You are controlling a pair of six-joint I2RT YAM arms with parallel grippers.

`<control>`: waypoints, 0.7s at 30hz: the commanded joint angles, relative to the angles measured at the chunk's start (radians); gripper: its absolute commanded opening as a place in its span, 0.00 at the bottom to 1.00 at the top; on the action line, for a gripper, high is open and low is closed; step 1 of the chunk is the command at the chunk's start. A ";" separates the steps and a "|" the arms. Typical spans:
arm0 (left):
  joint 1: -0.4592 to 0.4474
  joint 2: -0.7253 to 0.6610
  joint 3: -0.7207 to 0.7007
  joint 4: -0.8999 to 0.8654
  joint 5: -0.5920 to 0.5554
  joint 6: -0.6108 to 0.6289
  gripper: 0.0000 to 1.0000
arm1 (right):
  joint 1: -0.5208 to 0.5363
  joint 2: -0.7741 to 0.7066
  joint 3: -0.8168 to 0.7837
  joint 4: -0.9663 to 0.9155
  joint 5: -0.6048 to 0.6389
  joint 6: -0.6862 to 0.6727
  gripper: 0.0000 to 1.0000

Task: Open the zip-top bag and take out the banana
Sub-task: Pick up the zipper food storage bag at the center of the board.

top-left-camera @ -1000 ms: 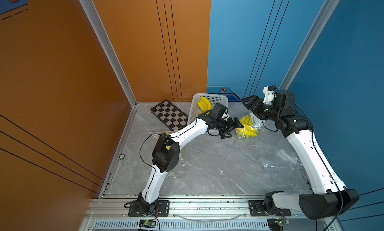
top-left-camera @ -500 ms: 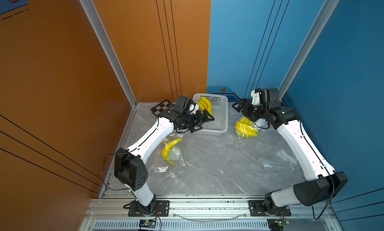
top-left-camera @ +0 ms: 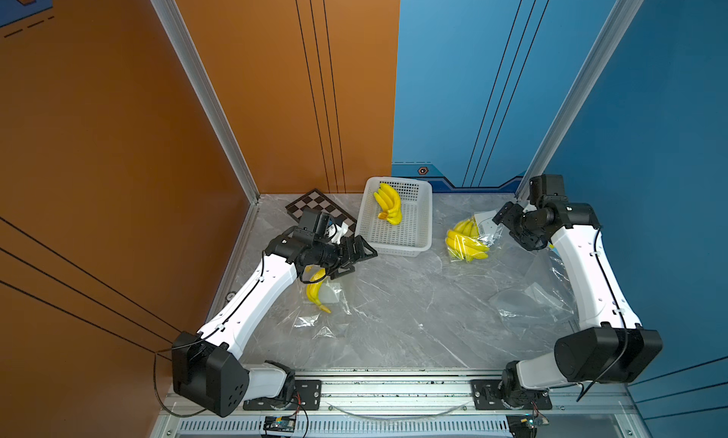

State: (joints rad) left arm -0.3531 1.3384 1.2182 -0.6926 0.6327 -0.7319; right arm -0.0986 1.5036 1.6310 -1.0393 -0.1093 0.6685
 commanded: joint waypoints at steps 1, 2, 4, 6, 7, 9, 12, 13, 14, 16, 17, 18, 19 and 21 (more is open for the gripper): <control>0.014 0.037 0.021 -0.012 0.012 0.037 0.98 | -0.065 0.087 0.034 -0.037 -0.048 -0.055 0.84; 0.018 0.051 0.032 -0.013 0.015 0.026 0.98 | -0.084 0.107 0.038 -0.033 -0.059 -0.059 0.84; 0.020 0.073 0.059 -0.013 0.009 0.022 0.98 | -0.108 0.130 0.047 -0.018 -0.058 -0.070 0.84; 0.025 0.101 0.084 -0.013 0.008 0.029 0.98 | -0.128 0.149 0.040 -0.005 -0.064 -0.070 0.84; 0.029 0.120 0.096 -0.013 0.014 0.028 0.98 | -0.138 0.160 0.031 0.000 -0.083 -0.065 0.83; 0.032 0.154 0.118 -0.013 0.024 0.026 0.98 | -0.147 0.178 0.008 0.015 -0.103 -0.059 0.83; 0.031 0.186 0.137 -0.012 0.015 0.028 0.98 | -0.151 0.199 -0.029 0.052 -0.102 -0.063 0.83; 0.032 0.196 0.140 -0.011 0.012 0.028 0.98 | -0.155 0.211 -0.039 0.067 -0.106 -0.063 0.83; 0.029 0.204 0.142 -0.011 0.012 0.028 0.98 | -0.157 0.225 -0.046 0.080 -0.112 -0.063 0.83; 0.028 0.222 0.145 -0.012 0.015 0.029 0.98 | -0.164 0.260 -0.058 0.115 -0.131 -0.059 0.83; 0.028 0.230 0.146 -0.012 0.017 0.027 0.98 | -0.166 0.275 -0.062 0.122 -0.143 -0.055 0.83; 0.027 0.237 0.150 -0.012 0.021 0.022 0.98 | -0.164 0.288 -0.061 0.133 -0.155 -0.055 0.83; 0.026 0.243 0.155 -0.011 0.022 0.022 0.98 | -0.161 0.287 -0.067 0.150 -0.153 -0.052 0.83; 0.026 0.249 0.164 -0.012 0.021 0.019 0.98 | -0.152 0.283 -0.072 0.159 -0.138 -0.049 0.82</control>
State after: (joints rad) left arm -0.3279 1.5784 1.3495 -0.6968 0.6369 -0.7227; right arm -0.2546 1.7939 1.5723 -0.9195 -0.2363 0.6247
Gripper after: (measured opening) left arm 0.981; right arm 0.826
